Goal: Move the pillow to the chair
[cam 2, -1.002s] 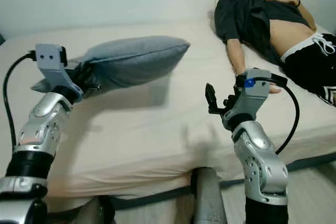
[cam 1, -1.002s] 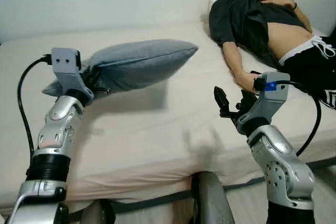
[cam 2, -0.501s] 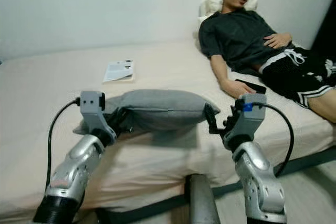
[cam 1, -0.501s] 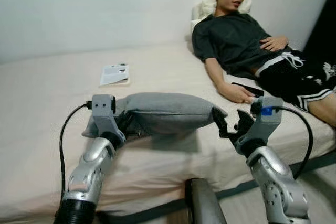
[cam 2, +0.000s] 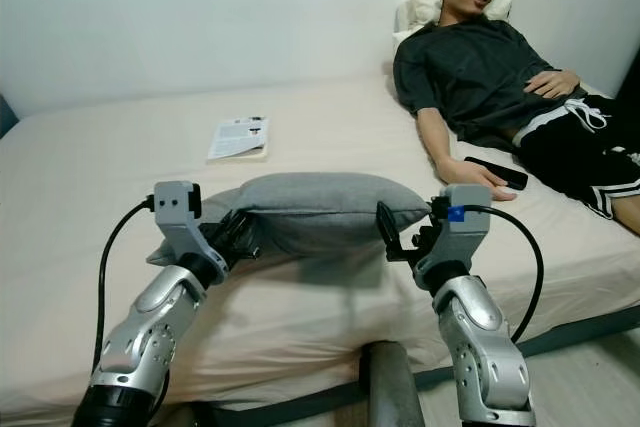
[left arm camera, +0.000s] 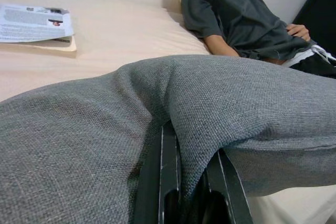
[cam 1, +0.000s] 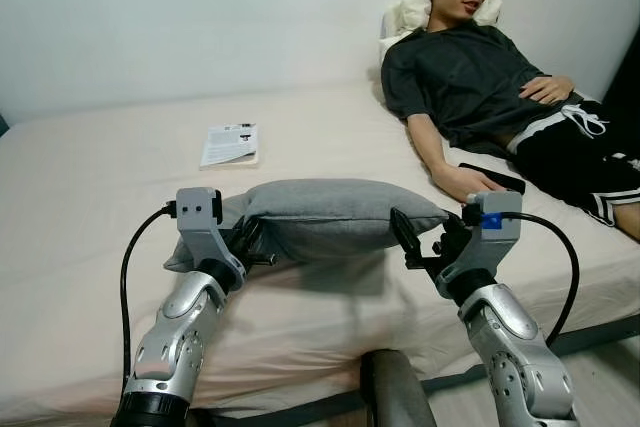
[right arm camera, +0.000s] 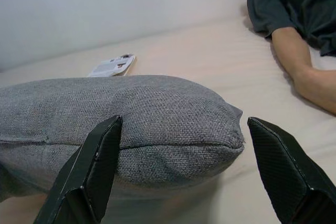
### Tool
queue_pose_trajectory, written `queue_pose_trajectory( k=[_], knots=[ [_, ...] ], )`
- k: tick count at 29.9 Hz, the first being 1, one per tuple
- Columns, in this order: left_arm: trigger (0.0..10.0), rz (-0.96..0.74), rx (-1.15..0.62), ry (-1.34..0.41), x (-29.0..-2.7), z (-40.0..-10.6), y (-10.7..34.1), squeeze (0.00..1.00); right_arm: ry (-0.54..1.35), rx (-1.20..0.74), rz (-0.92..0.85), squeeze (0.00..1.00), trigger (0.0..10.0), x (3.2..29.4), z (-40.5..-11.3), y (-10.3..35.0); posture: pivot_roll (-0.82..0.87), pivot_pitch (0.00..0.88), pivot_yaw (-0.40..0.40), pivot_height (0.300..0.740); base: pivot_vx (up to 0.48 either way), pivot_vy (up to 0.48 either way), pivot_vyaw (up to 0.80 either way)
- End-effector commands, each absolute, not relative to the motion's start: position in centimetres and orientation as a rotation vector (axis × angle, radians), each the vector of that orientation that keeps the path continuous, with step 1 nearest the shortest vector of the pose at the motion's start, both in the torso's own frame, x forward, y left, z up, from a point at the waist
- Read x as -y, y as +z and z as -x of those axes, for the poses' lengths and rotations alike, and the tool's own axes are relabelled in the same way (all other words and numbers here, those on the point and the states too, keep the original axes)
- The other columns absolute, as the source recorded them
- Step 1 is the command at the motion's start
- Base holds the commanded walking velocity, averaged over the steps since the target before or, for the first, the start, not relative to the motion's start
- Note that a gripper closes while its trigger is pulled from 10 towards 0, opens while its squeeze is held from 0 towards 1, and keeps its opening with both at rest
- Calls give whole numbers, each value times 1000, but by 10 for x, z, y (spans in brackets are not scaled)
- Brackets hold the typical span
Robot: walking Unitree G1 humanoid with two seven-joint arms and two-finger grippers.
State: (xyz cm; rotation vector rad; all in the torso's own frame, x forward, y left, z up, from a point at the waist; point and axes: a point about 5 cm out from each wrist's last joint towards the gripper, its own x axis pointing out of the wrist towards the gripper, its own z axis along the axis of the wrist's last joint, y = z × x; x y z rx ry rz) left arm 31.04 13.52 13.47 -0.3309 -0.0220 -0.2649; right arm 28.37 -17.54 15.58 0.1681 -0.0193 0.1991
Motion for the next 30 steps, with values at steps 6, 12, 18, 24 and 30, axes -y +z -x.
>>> queue_pose_trajectory(
  k=[6,12,18,24,30],
  knots=[
    [10000,342,62,-263,-138,-311,142,0,199,15,-170,0,10000,177,-284,151,-112,0,27,571,-209,0,0],
    [10000,344,71,-259,-139,-312,144,0,208,24,-163,0,10000,175,-285,152,-114,0,32,591,0,0,0],
    [10000,334,55,-259,-139,-316,146,0,210,32,-163,0,10000,175,-288,155,-117,21,47,616,0,0,0],
    [10000,323,40,-249,-139,-318,145,0,211,35,-166,0,10000,174,-288,156,-115,36,51,641,-320,0,0],
    [10000,323,49,-245,-139,-319,147,0,216,40,-164,0,10000,174,-289,157,-120,29,58,666,-279,0,0]
  ],
)
